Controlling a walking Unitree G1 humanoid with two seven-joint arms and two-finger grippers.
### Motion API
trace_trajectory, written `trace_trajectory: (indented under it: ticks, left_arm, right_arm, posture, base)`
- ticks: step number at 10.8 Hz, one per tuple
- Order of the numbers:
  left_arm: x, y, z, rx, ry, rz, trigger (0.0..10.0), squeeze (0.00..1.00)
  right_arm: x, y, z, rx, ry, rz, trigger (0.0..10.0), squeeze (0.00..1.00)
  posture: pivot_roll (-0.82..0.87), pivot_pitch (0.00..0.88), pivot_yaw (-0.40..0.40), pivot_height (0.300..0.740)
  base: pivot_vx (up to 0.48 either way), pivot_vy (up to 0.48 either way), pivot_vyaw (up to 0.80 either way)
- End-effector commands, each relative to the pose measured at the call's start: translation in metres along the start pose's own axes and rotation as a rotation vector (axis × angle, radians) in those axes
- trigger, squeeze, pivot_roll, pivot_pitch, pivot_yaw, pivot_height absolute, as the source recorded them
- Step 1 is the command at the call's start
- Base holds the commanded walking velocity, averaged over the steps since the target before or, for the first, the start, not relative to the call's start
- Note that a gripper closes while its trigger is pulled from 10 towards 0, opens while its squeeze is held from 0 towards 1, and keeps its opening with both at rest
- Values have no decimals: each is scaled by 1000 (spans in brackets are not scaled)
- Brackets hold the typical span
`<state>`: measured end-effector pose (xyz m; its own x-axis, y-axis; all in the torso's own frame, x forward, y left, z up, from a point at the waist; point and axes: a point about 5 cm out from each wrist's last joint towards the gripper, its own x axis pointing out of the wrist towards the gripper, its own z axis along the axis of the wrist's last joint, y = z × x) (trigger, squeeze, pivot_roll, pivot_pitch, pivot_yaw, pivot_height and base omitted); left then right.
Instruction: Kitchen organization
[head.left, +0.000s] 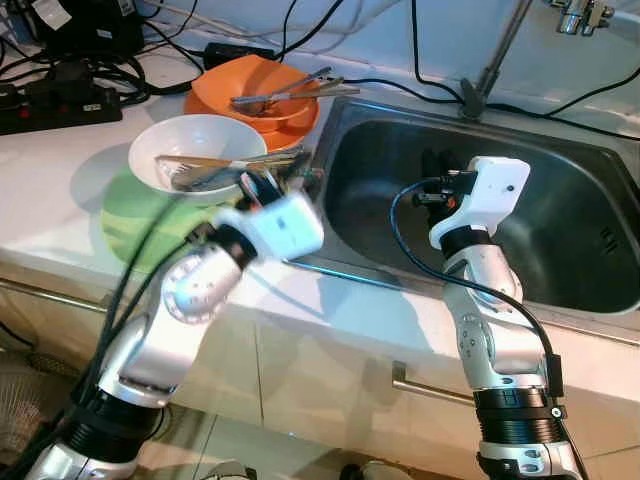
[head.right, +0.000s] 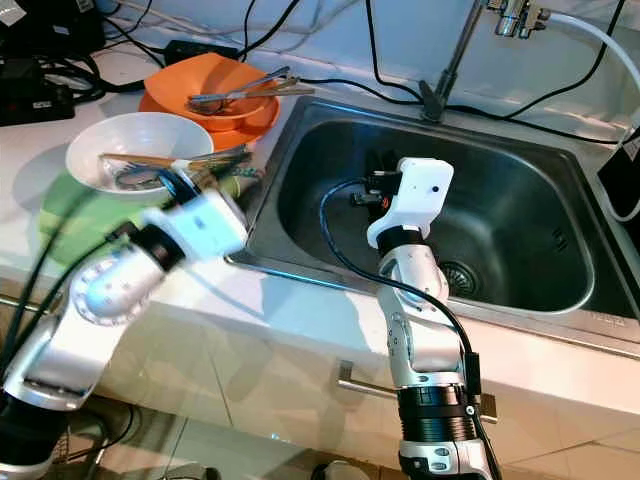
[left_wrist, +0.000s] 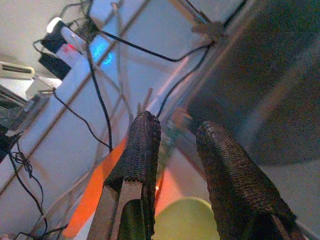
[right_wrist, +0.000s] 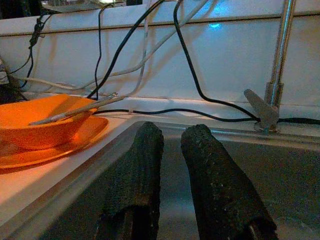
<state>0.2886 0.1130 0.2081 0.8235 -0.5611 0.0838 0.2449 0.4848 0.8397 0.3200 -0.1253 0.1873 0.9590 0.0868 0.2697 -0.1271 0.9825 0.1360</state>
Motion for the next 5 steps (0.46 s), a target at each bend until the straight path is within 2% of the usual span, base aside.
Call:
trace_trajectory:
  ticks: [1,5]
  left_arm:
    - [0,-4,2,15,-4,-24,10000,0]
    - [5,-6,0,89,28,-28,10000,0]
  right_arm:
    - [-1,-4,-1,6,-3,-9,10000,0]
    - [-1,-1,-1,9,1,6,10000,0]
  posture:
    - [36,76,-89,740]
    - [37,68,-94,740]
  base:
    - [0,0,0]
    - [0,0,0]
